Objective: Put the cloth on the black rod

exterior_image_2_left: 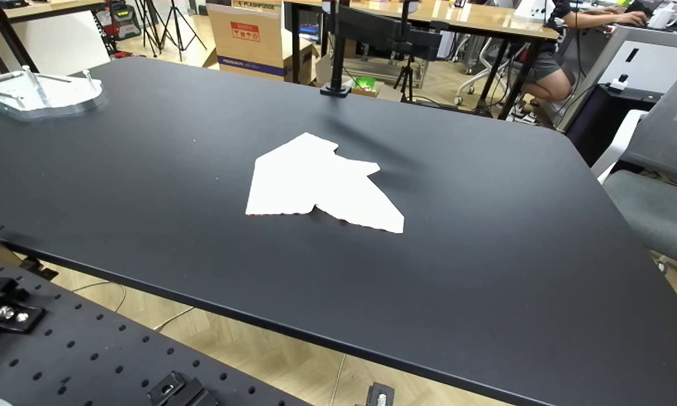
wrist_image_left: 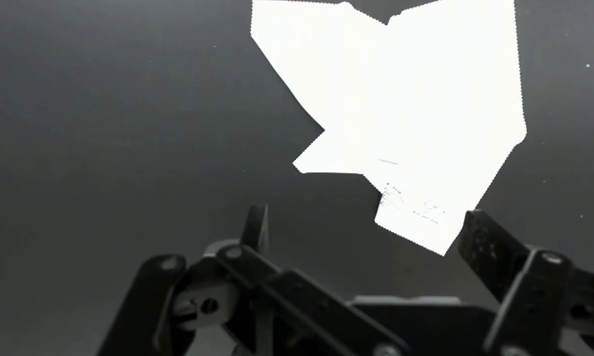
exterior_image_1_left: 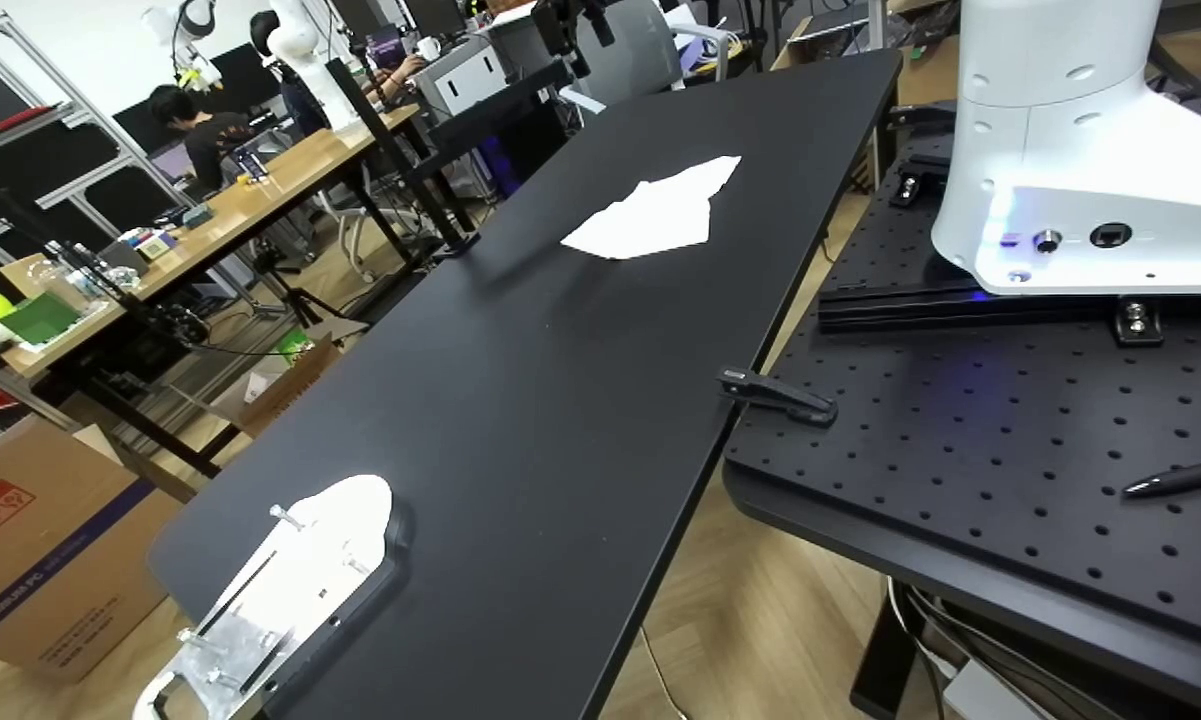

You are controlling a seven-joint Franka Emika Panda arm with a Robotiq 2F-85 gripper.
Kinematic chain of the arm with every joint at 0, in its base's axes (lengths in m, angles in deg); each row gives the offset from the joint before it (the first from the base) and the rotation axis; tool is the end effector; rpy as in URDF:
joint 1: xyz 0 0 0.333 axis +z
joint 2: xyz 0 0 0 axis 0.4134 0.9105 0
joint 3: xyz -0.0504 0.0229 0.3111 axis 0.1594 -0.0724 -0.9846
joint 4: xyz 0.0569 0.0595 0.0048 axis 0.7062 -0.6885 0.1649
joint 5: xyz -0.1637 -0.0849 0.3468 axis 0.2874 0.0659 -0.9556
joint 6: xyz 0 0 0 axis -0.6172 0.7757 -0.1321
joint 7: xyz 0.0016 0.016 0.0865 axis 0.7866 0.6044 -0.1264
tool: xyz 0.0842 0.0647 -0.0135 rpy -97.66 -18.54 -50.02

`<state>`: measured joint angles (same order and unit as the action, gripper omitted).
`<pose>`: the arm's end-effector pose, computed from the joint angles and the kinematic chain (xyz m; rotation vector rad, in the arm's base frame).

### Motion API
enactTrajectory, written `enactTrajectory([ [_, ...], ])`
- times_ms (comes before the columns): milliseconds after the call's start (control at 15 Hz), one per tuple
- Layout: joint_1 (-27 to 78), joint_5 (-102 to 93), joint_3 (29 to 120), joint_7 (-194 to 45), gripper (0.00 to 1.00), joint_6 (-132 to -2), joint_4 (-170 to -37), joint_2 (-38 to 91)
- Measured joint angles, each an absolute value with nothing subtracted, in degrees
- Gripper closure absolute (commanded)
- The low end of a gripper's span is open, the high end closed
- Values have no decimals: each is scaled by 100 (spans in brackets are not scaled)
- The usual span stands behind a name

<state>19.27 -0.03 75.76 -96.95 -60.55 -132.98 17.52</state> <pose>0.5466 -0.1045 0.3461 3.0217 0.3215 -0.0847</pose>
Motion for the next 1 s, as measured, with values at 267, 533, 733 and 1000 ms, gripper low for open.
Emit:
enactTrajectory([
  [267,1874,0,7593,-9722,0,-6064,-13296,1752],
  [533,1928,318,7534,-9723,0,-6729,-13477,1743],
  [733,2035,678,7454,-9663,0,-7621,-13971,1636],
  [1000,2127,598,7323,-9637,0,-8454,-14878,1296],
])
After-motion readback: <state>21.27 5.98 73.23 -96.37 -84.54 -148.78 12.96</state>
